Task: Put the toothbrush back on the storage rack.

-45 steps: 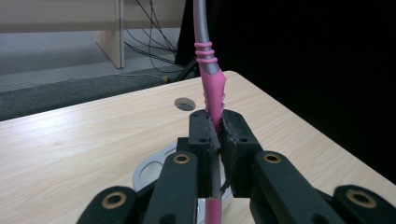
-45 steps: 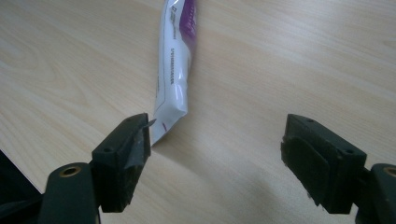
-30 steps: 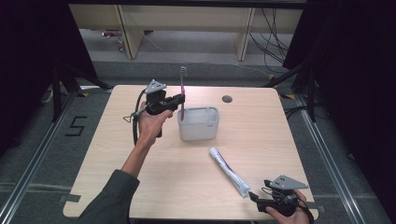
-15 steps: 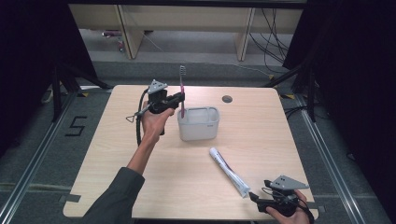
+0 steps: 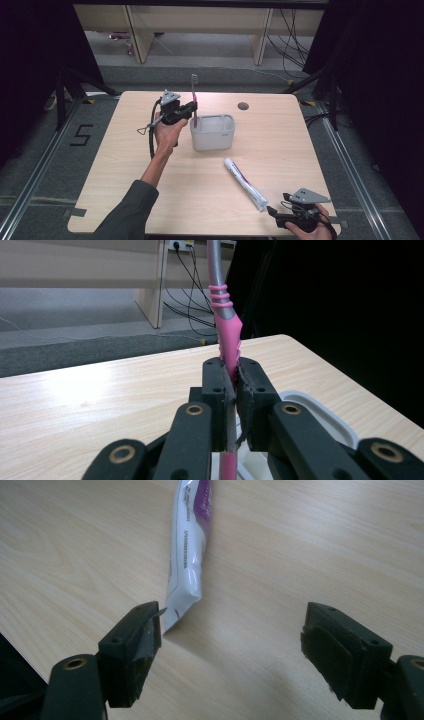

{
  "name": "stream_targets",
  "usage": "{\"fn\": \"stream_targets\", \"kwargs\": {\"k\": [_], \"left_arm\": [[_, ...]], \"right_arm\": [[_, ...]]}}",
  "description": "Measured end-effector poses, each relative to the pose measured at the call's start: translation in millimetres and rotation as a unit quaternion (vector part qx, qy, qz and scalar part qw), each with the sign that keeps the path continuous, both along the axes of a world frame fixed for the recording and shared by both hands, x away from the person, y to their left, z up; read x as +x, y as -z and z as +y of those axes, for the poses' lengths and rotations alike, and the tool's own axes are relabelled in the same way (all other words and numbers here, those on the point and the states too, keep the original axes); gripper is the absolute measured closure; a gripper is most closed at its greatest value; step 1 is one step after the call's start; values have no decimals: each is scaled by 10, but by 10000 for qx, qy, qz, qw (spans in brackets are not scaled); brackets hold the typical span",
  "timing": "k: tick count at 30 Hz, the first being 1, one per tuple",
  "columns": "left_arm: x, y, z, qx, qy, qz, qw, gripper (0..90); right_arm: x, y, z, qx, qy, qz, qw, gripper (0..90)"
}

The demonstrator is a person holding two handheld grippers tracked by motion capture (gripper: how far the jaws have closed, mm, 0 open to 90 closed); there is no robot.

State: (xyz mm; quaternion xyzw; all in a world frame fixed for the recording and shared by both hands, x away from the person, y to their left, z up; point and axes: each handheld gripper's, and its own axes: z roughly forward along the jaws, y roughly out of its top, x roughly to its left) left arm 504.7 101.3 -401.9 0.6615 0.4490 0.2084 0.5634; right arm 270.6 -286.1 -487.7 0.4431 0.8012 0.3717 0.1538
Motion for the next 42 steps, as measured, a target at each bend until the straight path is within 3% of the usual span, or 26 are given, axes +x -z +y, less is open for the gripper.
{"fn": "stream_targets", "kwargs": {"k": [22, 42], "left_arm": [[27, 269, 20, 98, -75, 158, 9998, 824], [33, 352, -40, 492, -51, 281, 9984, 819]], "right_arm": [[2, 4, 7, -13, -47, -4, 10000, 242], [-3, 2, 9, 10, -60, 21, 10000, 242]]}}
